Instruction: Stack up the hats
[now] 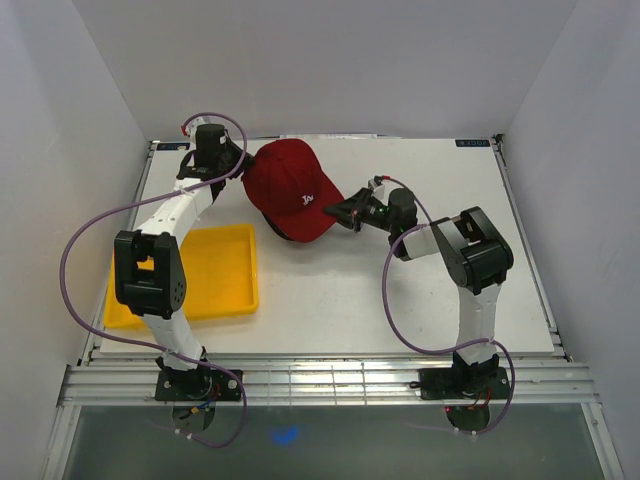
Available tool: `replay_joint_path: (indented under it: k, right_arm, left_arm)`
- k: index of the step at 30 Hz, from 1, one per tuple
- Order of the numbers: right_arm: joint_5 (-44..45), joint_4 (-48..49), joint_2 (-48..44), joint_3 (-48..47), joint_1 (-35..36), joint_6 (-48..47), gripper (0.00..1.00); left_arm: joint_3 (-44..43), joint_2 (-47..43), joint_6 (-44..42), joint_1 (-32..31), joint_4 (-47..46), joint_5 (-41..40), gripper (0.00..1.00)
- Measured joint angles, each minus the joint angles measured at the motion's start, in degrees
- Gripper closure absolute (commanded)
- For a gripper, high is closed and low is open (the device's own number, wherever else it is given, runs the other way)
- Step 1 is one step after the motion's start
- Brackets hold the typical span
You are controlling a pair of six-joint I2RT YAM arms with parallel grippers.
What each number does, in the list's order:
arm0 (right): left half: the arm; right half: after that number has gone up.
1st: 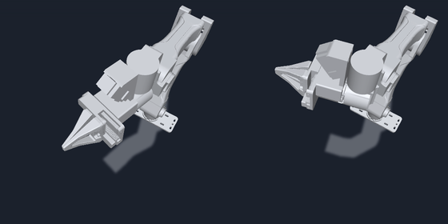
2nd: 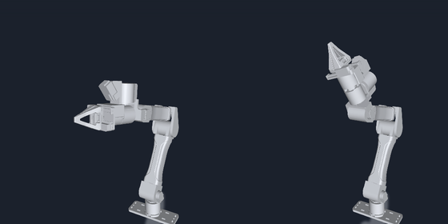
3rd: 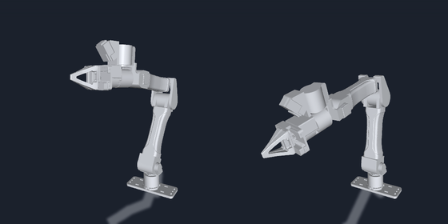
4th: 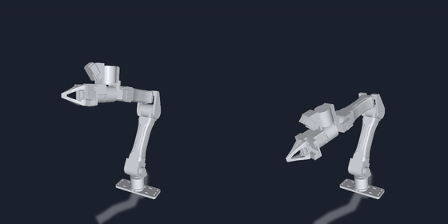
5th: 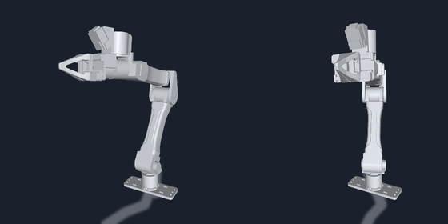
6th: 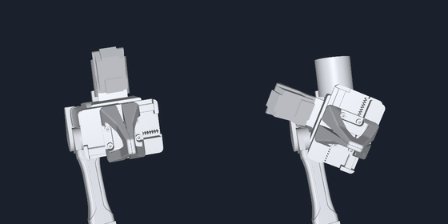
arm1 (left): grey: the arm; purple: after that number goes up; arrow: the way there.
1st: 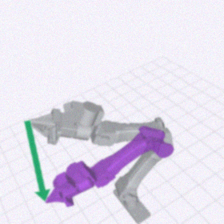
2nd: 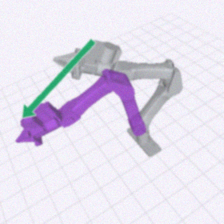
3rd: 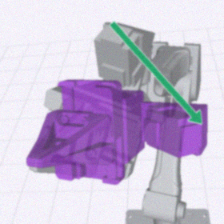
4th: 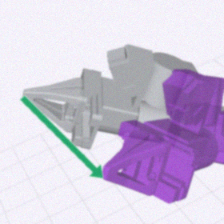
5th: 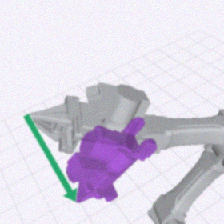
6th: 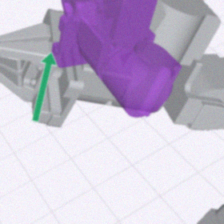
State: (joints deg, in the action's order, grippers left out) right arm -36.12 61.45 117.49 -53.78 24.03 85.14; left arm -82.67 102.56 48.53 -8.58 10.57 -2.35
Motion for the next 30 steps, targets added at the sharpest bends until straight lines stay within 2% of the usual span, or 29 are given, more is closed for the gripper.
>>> replay_joint_path:
  k: [12,21,30]
  right_arm:
    - [1.1,-3.5,0.0,1.2,0.3,-0.6,0.59]
    - [1.4,-8.8,-0.3,0.9,0.2,-2.8,0.55]
    - [1.2,-18.9,-0.6,0.7,0.0,-7.1,0.5]
  left_arm:
    - [-0.3,0.0,-0.6,0.0,1.0,-0.2,0.61]
    - [-0.7,0.0,-2.1,0.1,2.8,-0.4,0.42]
    - [-0.7,-0.1,-3.7,0.2,3.4,-0.8,0.35]
